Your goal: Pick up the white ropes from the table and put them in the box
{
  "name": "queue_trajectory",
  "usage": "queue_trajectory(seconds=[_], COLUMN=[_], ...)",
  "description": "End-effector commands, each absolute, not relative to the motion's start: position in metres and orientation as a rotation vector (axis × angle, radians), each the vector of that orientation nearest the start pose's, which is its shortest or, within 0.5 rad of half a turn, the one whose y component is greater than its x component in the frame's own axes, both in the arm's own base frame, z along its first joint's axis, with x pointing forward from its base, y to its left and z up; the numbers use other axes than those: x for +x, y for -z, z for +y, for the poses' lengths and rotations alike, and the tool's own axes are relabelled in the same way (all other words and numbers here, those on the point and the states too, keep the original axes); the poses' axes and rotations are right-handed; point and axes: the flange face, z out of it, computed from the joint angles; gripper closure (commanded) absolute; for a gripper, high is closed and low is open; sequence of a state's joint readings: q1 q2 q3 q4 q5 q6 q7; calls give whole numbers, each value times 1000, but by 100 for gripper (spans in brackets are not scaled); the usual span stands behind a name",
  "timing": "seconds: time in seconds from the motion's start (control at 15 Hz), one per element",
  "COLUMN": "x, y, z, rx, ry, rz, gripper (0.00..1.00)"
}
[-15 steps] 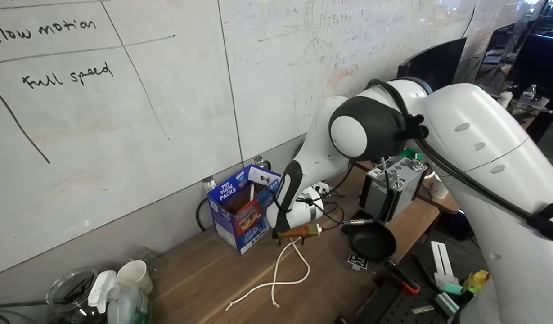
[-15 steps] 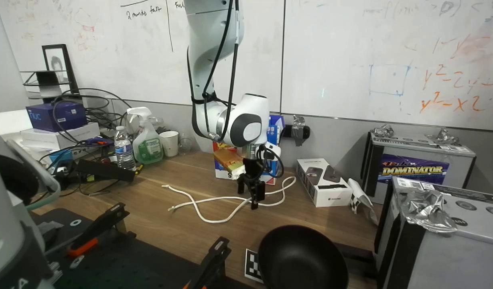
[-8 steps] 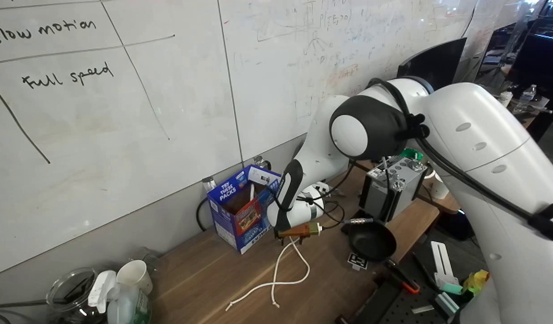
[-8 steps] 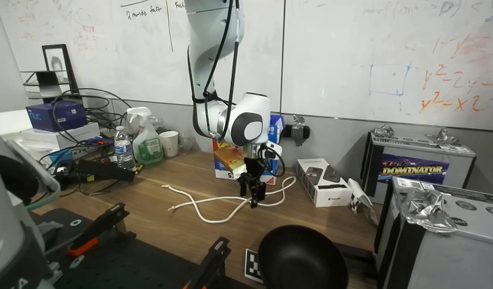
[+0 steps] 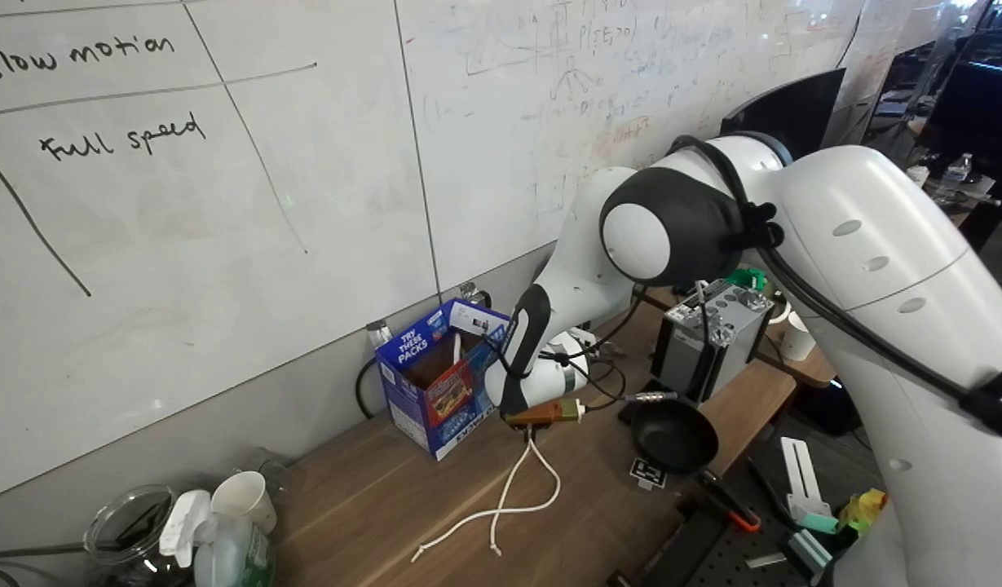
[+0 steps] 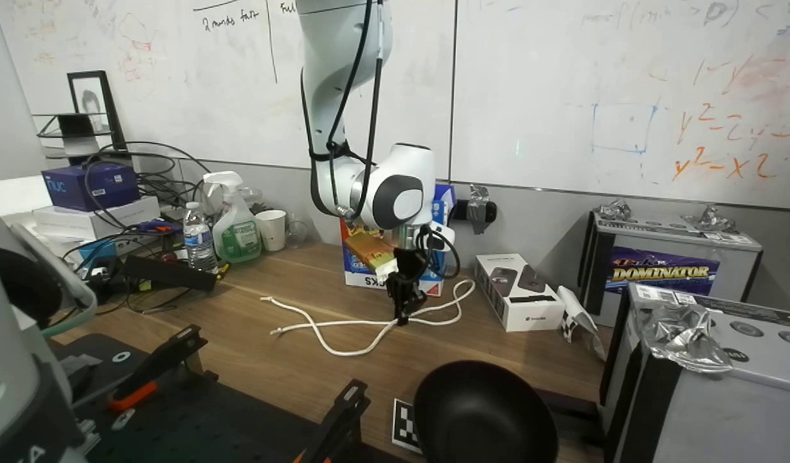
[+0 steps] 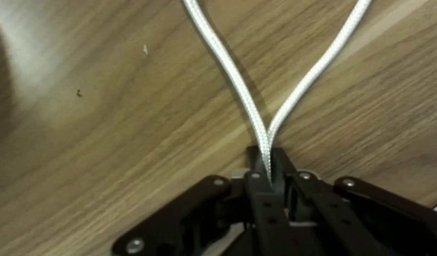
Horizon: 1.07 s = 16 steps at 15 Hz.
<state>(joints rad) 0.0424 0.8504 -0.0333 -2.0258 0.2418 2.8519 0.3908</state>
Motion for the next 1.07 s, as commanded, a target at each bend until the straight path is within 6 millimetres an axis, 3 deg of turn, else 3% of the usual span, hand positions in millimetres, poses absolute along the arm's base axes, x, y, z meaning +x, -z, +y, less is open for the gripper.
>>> queue_trajectory(seconds=[0.0,0.2,0.4,0.73,1.0], x=[554,552,545,532,535], y=[-30,-45,-79,-164,-241], z=[-8,-9,-12,-18,-17], rx=[-2974,-2972,-2971,-2970,-3014], ry=[-56,-55,-19,110,267], rz=[930,938,964,1024,1024], gripper=[100,95,96,96,96])
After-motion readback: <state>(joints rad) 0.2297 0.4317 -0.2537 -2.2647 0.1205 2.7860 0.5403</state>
